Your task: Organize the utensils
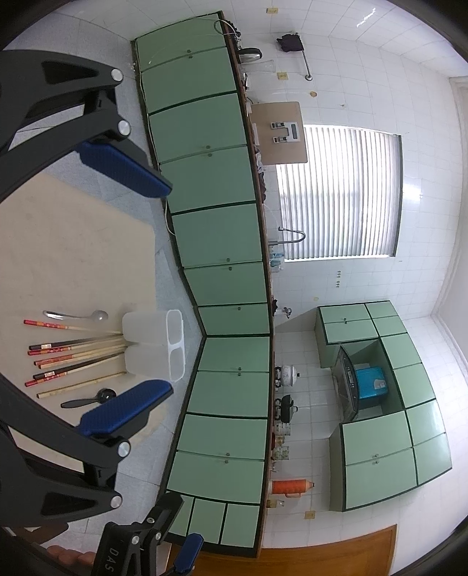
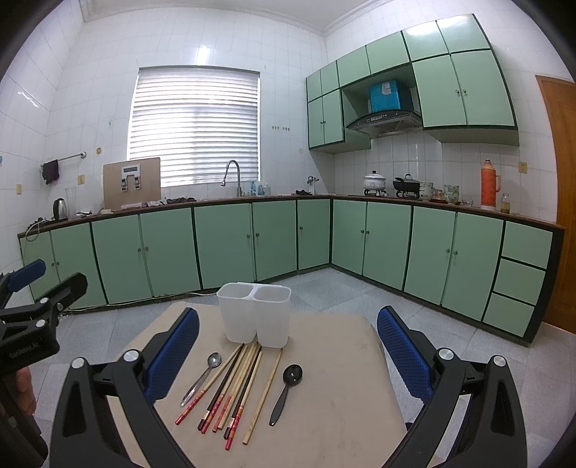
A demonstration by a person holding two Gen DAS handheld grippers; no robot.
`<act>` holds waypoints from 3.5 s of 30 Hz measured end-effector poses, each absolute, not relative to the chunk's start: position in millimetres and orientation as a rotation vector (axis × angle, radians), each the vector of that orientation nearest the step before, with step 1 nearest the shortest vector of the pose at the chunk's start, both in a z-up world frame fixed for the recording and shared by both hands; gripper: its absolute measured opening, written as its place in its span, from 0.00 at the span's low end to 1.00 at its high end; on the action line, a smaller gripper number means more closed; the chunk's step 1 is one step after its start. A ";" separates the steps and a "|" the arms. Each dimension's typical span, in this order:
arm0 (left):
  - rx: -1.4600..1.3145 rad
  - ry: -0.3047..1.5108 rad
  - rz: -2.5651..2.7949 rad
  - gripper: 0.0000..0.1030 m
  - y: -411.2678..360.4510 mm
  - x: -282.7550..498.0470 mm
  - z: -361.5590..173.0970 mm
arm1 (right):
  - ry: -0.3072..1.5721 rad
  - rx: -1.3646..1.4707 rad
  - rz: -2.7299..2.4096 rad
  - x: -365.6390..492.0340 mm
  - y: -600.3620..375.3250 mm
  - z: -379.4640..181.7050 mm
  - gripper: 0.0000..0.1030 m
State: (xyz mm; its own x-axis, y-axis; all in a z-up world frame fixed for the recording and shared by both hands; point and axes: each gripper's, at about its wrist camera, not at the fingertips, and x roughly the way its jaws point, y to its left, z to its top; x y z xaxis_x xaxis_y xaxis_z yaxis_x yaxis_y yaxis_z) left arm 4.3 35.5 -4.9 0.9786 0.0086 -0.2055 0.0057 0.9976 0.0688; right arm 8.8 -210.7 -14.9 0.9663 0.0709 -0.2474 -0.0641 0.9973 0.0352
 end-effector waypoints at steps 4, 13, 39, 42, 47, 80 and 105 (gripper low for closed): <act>0.066 0.274 0.003 0.95 34.5 21.0 -16.8 | 0.306 0.030 0.046 22.4 -213.1 -26.7 0.94; 0.066 0.534 0.022 0.95 52.0 83.4 -68.2 | 0.520 0.023 -0.008 79.8 -225.3 -67.5 0.94; 0.067 0.943 -0.064 0.79 32.5 260.0 -179.2 | 0.919 0.116 0.045 240.5 -213.6 -171.6 0.69; 0.052 0.962 -0.076 0.79 32.1 266.6 -186.0 | 0.954 0.133 0.042 250.0 -215.0 -181.3 0.68; 0.052 0.980 -0.079 0.79 32.7 278.3 -193.2 | 0.984 0.164 0.038 256.4 -221.2 -191.1 0.67; 0.020 0.964 -0.088 0.44 16.8 288.5 -195.4 | 1.000 0.115 0.040 265.5 -206.2 -190.9 0.56; -0.093 0.604 -0.118 0.23 48.9 220.5 -127.8 | 0.571 0.112 0.223 227.2 -213.9 -118.2 0.33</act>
